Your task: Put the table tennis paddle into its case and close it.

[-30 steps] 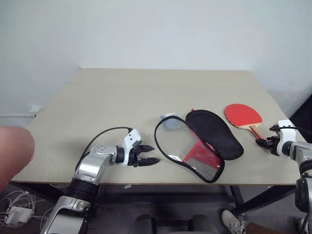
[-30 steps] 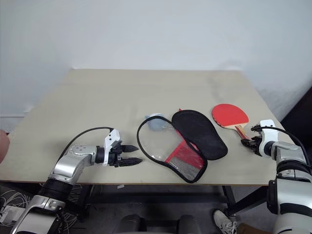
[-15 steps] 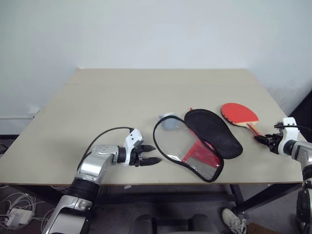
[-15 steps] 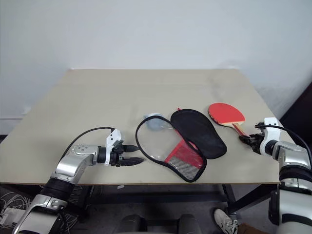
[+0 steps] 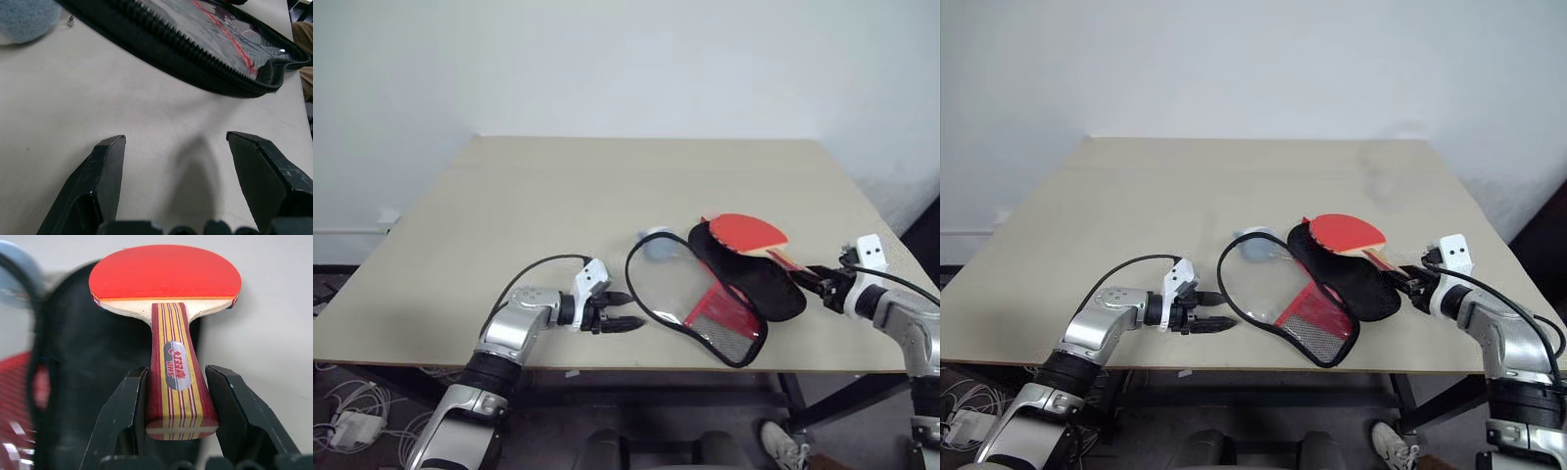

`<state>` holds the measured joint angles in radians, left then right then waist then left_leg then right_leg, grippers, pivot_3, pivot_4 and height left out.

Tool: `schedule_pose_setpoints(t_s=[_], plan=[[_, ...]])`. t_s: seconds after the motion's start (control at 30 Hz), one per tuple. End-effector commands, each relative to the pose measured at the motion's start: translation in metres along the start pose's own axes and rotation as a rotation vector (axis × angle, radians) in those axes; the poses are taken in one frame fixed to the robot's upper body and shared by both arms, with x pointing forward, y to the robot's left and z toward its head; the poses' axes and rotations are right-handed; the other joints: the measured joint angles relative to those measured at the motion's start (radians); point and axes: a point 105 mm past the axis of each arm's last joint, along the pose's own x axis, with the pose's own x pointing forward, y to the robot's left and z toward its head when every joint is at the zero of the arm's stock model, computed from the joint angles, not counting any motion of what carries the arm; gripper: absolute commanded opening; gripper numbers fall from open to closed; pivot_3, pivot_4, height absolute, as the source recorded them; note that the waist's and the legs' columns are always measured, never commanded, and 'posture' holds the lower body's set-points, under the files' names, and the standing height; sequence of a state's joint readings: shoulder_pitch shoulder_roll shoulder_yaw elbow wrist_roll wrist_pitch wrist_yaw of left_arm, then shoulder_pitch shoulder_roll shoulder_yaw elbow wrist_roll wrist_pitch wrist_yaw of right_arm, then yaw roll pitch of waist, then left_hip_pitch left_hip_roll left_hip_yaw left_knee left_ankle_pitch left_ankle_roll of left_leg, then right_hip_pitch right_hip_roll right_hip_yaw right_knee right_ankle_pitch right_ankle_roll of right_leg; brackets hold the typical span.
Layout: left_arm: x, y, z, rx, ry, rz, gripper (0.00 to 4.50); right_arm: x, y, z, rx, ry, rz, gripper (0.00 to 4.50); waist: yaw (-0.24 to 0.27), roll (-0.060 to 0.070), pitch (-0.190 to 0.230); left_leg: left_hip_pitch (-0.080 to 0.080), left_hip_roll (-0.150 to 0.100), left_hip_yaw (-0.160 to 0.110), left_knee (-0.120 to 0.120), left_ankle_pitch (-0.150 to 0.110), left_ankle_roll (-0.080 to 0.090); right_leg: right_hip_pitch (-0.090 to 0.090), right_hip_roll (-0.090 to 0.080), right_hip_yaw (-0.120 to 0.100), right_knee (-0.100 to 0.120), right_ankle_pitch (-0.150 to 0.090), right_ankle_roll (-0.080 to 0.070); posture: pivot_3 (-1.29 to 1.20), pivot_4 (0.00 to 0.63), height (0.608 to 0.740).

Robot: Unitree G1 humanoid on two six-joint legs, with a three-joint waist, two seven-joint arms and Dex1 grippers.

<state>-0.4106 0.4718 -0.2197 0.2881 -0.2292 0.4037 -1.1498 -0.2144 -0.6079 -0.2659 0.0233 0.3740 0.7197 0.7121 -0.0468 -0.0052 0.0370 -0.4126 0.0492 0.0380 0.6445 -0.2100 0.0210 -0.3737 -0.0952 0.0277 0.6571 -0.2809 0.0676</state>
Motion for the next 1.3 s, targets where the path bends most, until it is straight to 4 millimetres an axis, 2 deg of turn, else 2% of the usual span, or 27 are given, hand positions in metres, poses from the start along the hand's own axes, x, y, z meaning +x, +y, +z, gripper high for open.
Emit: schedule_pose_setpoints(t_s=[0.03, 0.13, 0.47, 0.83, 1.07, 1.13, 1.2, 1.3], plan=[[0.002, 0.001, 0.014, 0.052, -0.018, -0.011, 3.51, -0.007, 0.012, 0.022, -0.036, -0.089, 0.022, 1.57, 0.003, 0.000, 0.000, 0.000, 0.000, 0.000, 0.000, 0.000, 0.000, 0.000, 0.000, 0.000, 0.000, 0.000, 0.000, 0.00, 0.000, 0.740], [0.004, 0.001, 0.015, 0.054, -0.018, -0.018, 3.51, -0.009, 0.018, 0.018, -0.039, -0.084, 0.026, 1.57, 0.002, 0.000, 0.000, 0.000, -0.001, 0.000, 0.000, 0.000, 0.000, 0.000, 0.000, 0.001, 0.000, 0.000, 0.000, 0.00, 0.000, 0.740], [0.007, 0.003, 0.017, 0.060, -0.015, -0.026, 3.51, -0.011, 0.013, -0.017, -0.047, 0.014, -0.020, 1.57, 0.002, -0.001, 0.000, 0.000, -0.001, 0.000, 0.000, 0.000, 0.000, 0.000, 0.001, 0.001, 0.000, 0.000, 0.000, 0.00, 0.000, 0.740], [0.008, 0.003, 0.018, 0.060, -0.018, -0.030, 3.51, -0.001, 0.023, -0.019, -0.102, 0.021, 0.016, 1.57, 0.001, -0.001, 0.000, 0.000, -0.001, -0.001, 0.000, 0.000, 0.000, 0.000, 0.001, 0.002, 0.000, 0.000, 0.000, 0.00, 0.000, 0.740], [0.007, 0.003, 0.017, 0.057, -0.022, -0.025, 3.51, 0.002, 0.032, -0.016, -0.127, -0.001, 0.050, 3.93, 0.000, -0.001, 0.000, 0.000, 0.000, -0.001, 0.000, 0.000, 0.000, 0.000, 0.001, 0.002, 0.000, 0.000, 0.000, 0.00, 0.000, 0.740], [0.007, 0.003, 0.017, 0.059, -0.023, -0.026, 3.51, 0.003, 0.034, -0.013, -0.117, -0.014, 0.060, 4.47, 0.000, -0.001, 0.000, 0.000, 0.000, -0.001, 0.000, 0.000, 0.000, 0.000, 0.001, 0.002, 0.000, 0.000, 0.000, 0.00, 0.000, 0.740], [0.008, 0.002, 0.018, 0.060, -0.024, -0.027, 3.51, 0.001, 0.035, -0.008, -0.115, -0.043, 0.068, 4.47, 0.000, -0.001, 0.000, 0.000, -0.001, -0.001, 0.000, 0.000, 0.000, 0.000, 0.002, 0.002, 0.000, 0.000, 0.000, 0.00, 0.000, 0.740], [0.011, 0.000, 0.022, 0.067, -0.033, -0.044, 3.51, -0.010, 0.032, 0.018, -0.091, -0.175, 0.066, 4.47, 0.001, -0.001, 0.000, 0.000, -0.001, -0.001, 0.000, 0.000, 0.000, 0.000, 0.002, 0.002, 0.000, 0.000, 0.000, 0.00, 0.000, 0.740]])
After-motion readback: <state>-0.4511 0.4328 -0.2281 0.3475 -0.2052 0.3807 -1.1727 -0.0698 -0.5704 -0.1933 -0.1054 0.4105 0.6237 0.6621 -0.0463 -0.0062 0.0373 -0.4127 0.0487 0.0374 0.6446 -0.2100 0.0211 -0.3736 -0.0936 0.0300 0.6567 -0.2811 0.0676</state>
